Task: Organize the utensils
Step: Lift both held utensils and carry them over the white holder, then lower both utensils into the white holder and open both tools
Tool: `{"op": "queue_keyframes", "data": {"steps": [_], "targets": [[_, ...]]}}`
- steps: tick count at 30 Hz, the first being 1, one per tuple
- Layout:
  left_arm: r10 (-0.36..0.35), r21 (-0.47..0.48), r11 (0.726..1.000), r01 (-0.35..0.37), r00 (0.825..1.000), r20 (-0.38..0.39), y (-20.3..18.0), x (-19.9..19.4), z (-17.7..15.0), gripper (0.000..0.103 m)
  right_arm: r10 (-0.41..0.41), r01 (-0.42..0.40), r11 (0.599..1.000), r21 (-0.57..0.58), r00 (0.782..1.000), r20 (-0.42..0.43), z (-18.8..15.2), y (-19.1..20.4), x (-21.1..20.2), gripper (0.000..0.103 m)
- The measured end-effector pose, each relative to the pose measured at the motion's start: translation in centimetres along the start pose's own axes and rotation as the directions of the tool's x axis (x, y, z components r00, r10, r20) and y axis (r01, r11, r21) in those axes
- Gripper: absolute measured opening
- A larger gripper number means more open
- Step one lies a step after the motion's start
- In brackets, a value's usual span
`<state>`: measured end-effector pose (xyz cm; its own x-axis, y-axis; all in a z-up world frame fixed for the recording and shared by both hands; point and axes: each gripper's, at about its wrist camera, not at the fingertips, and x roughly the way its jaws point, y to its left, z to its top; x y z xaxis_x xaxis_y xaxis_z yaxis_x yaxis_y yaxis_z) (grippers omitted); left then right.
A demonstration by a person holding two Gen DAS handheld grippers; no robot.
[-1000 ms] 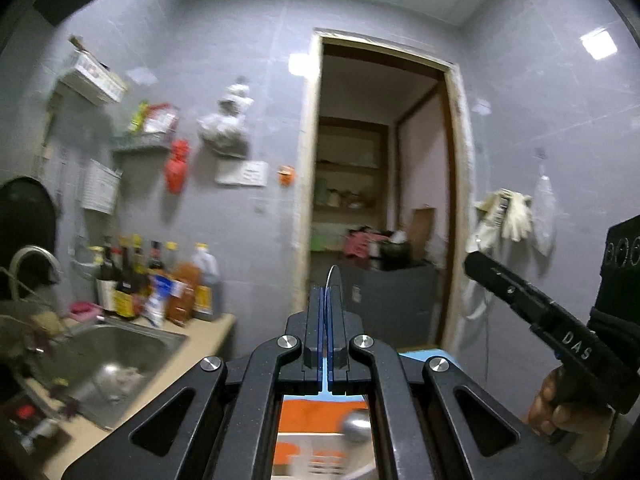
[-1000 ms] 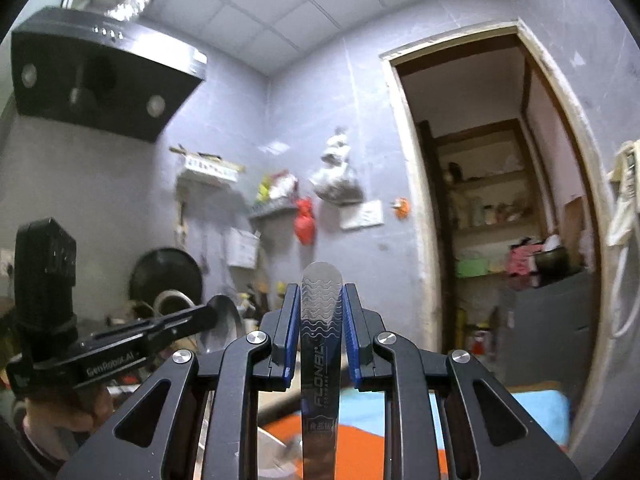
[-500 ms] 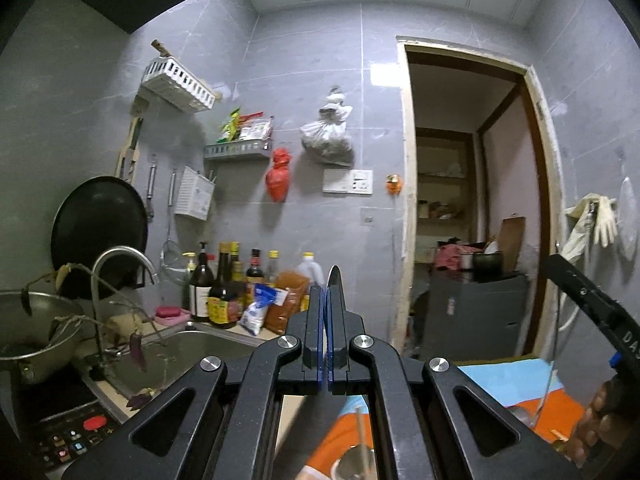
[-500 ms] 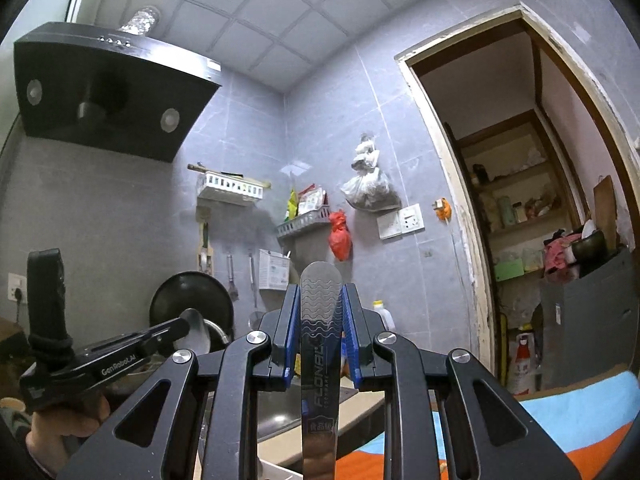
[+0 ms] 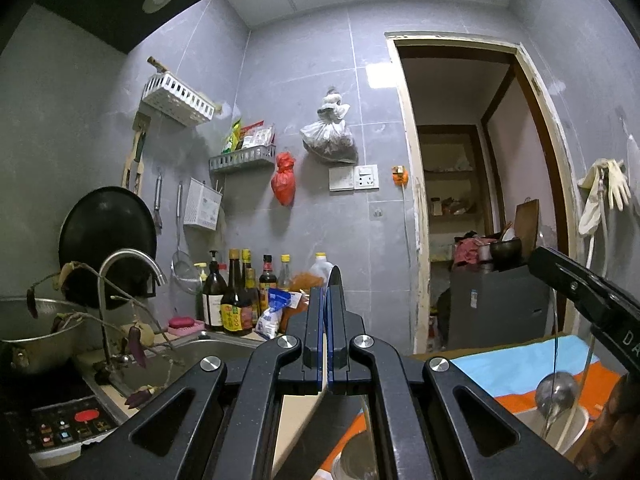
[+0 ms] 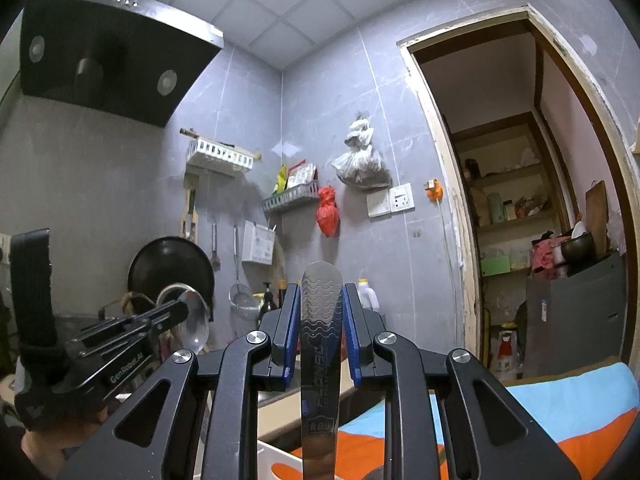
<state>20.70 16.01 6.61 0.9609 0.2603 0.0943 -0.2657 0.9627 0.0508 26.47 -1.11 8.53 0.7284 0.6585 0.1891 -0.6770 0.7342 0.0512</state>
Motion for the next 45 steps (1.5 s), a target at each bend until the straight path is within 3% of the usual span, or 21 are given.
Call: {"op": "queue_keyframes", "data": {"steps": [5, 13, 19, 24, 30, 32, 34, 38, 45], "targets": [[-0.011, 0.023, 1.0, 0.012, 1.0, -0.024, -0.5, 0.2, -1.1, 0.0, 0.006, -0.006, 1.0, -0.007, 1.0, -0.027, -0.8, 0.1, 0.2, 0.018], [-0.117, -0.084, 0.991, 0.107, 0.985, -0.124, 0.4, 0.1, -1.7, 0.0, 0.046, -0.049, 0.999, -0.024, 0.993, -0.109, -1.3, 0.1, 0.0, 0.018], [-0.206, -0.152, 0.972, 0.178, 0.96, -0.191, 0.6, -0.2, -1.5, 0.001, 0.054, -0.061, 0.997, -0.039, 0.986, -0.159, -1.7, 0.0, -0.3, 0.018], [-0.285, -0.245, 0.943, 0.225, 0.926, -0.248, 1.2, 0.0, -1.1, 0.004, 0.05, -0.056, 0.998, -0.031, 0.982, -0.182, -1.9, -0.5, -0.9, 0.018], [-0.352, -0.315, 0.911, 0.266, 0.9, -0.257, 1.6, -0.5, -0.4, 0.007, 0.048, -0.052, 0.999, -0.014, 0.981, -0.188, -1.4, -0.9, -1.9, 0.019], [-0.365, -0.328, 0.904, 0.275, 0.896, -0.253, 1.6, -0.7, 0.2, 0.011, 0.045, -0.047, 0.999, -0.008, 0.982, -0.186, -1.1, -1.1, -2.2, 0.02], [-0.373, -0.336, 0.899, 0.281, 0.894, -0.248, 1.6, -0.9, 0.7, 0.024, 0.038, -0.039, 0.999, 0.0, 0.983, -0.18, -0.6, -1.3, -2.7, 0.027], [-0.4, -0.343, 0.887, 0.309, 0.886, -0.236, 1.0, -1.5, 1.8, 0.033, 0.024, -0.022, 1.0, 0.012, 0.985, -0.169, 0.4, -2.1, -3.9, 0.034], [-0.44, -0.31, 0.878, 0.366, 0.871, -0.217, -1.5, -2.8, 3.7, 0.059, -0.022, 0.024, 1.0, 0.011, 0.987, -0.157, 2.4, -3.7, -6.4, 0.059]]}}
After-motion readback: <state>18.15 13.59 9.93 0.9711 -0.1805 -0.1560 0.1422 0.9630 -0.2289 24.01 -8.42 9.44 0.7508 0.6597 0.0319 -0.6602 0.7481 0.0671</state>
